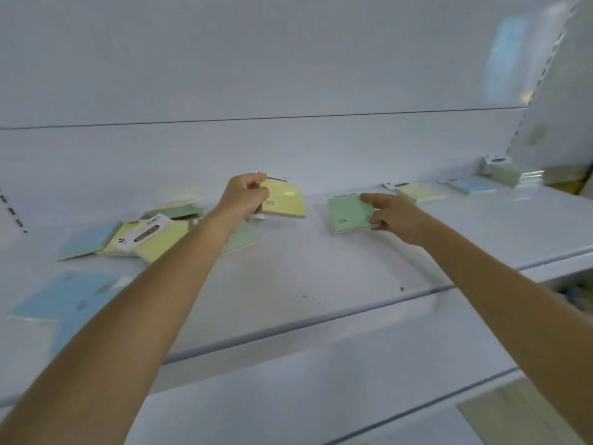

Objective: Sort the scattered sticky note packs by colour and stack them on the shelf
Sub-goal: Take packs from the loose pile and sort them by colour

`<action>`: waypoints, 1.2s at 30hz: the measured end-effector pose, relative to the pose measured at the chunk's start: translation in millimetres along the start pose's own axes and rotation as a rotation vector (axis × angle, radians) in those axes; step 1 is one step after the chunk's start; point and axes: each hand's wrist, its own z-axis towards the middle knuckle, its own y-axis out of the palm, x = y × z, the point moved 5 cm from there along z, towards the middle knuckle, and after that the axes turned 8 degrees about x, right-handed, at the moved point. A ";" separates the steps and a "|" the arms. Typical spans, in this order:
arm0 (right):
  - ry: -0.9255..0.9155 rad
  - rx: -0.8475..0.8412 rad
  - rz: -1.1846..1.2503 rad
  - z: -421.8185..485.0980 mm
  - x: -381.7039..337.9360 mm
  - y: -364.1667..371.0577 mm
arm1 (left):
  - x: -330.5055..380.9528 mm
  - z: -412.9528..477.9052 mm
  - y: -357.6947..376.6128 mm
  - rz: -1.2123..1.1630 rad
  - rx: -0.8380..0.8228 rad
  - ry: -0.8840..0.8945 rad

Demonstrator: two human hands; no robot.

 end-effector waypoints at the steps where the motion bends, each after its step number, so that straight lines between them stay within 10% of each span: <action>1: -0.003 0.007 0.007 -3.1 3.9 -14.3 | 4.9 -3.4 16.1 -0.010 -0.012 -0.001; 14: -0.047 0.122 -0.039 54.1 57.6 -225.1 | 43.0 -26.0 230.5 -0.101 0.042 -0.046; 36: -0.033 0.029 -0.015 179.3 56.4 -226.6 | 44.9 37.2 286.4 -0.086 0.119 -0.065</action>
